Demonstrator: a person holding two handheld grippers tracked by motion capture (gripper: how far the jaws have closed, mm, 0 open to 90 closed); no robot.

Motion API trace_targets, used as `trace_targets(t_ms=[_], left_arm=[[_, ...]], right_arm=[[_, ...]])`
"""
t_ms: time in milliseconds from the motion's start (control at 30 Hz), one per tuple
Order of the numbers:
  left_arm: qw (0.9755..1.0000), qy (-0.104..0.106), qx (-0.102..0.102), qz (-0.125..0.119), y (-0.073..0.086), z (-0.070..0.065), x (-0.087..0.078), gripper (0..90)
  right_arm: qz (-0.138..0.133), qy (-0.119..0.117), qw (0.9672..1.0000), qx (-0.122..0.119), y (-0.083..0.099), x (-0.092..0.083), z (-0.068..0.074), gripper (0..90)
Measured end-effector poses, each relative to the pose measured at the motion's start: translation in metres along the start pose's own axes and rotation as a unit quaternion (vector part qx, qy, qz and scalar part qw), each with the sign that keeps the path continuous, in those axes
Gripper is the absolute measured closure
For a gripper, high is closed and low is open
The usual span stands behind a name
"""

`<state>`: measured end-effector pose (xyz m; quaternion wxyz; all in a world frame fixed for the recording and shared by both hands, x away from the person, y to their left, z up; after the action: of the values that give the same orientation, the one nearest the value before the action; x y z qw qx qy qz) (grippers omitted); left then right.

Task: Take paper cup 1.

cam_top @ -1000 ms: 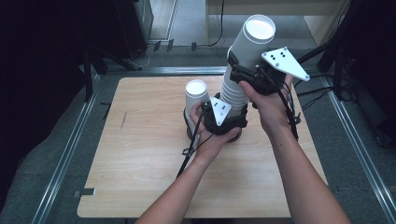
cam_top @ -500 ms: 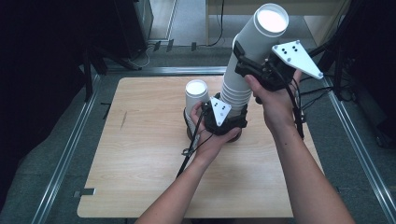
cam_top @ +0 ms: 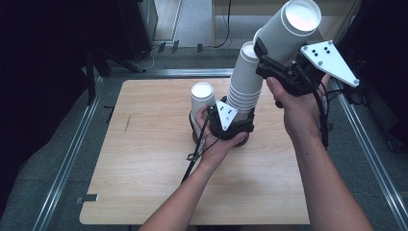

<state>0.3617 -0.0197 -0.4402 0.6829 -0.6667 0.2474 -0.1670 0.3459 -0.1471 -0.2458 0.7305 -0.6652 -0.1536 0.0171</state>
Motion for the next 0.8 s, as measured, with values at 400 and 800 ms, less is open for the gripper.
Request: trace_targets(t_ms=[400,800], left_arm=[[0.9997,0.008,-0.019,0.011,-0.001,0.001,-0.005,11.0],[0.999,0.03,-0.027,0.02,-0.005,-0.002,-0.022,7.5]], right_arm=[[0.008,0.015,0.9998,0.007,0.015,-0.027,-0.027,13.9],[0.034,0.032,0.9989,0.004,0.052,-0.045,-0.043,13.8]])
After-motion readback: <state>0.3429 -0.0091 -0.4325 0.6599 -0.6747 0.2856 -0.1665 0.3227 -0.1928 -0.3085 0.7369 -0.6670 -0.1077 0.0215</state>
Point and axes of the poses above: each handheld gripper's, and its own axes: x roughly forward along the jaws, y roughly out of its underside, z roughly to its left, the point moved 3 cm from there along x, roughly forward along the jaws, and after that the axes turned 8 degrees about y, right-handed, at the moved point
